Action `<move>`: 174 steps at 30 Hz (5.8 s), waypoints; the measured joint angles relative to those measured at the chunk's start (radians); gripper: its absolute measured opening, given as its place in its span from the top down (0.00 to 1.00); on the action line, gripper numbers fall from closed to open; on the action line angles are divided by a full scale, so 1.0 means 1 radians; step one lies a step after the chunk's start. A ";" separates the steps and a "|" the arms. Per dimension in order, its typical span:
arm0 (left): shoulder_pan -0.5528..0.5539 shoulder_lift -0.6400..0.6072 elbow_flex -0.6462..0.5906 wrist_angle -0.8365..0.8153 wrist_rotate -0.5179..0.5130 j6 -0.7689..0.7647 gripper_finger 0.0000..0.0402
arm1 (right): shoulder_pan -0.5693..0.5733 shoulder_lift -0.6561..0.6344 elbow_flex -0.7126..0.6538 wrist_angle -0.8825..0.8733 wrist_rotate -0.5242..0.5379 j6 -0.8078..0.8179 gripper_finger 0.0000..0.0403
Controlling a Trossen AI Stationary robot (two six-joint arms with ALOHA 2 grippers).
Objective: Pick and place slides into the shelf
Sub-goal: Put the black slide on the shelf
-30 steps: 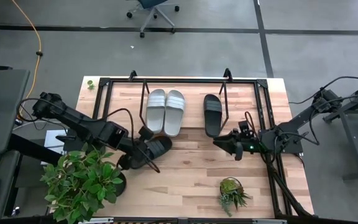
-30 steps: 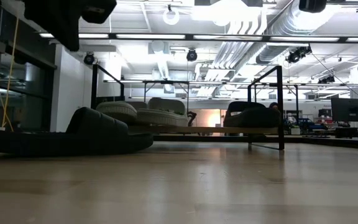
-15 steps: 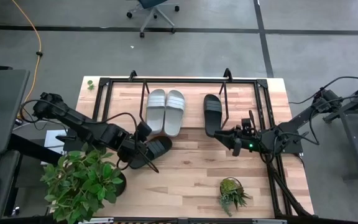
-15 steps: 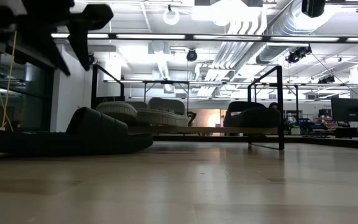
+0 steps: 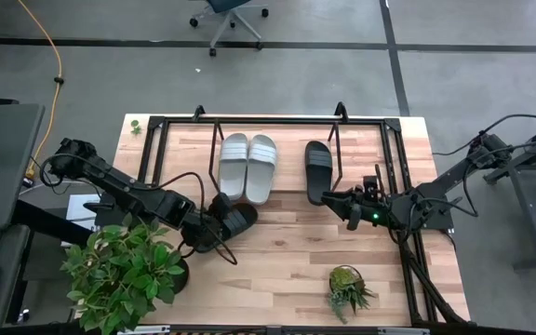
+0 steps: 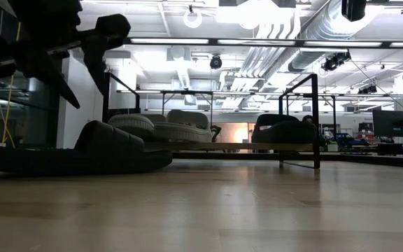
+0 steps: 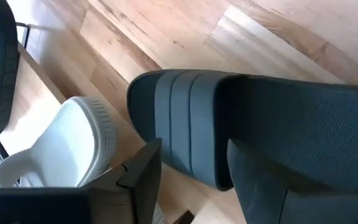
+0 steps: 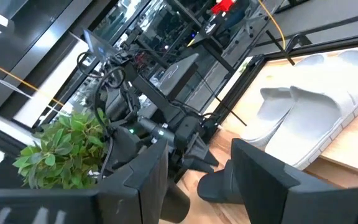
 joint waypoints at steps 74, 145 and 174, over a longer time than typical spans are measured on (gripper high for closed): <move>-0.001 0.045 -0.164 0.364 0.035 0.060 0.98 | 0.000 0.028 0.000 -0.001 0.054 0.025 0.58; 0.093 -0.105 0.239 0.282 -0.184 0.170 0.99 | 0.000 0.028 0.000 0.034 -0.004 0.068 0.58; 0.271 -0.078 0.380 0.291 -0.122 0.337 0.99 | -0.234 0.298 0.000 0.544 -0.252 0.022 0.38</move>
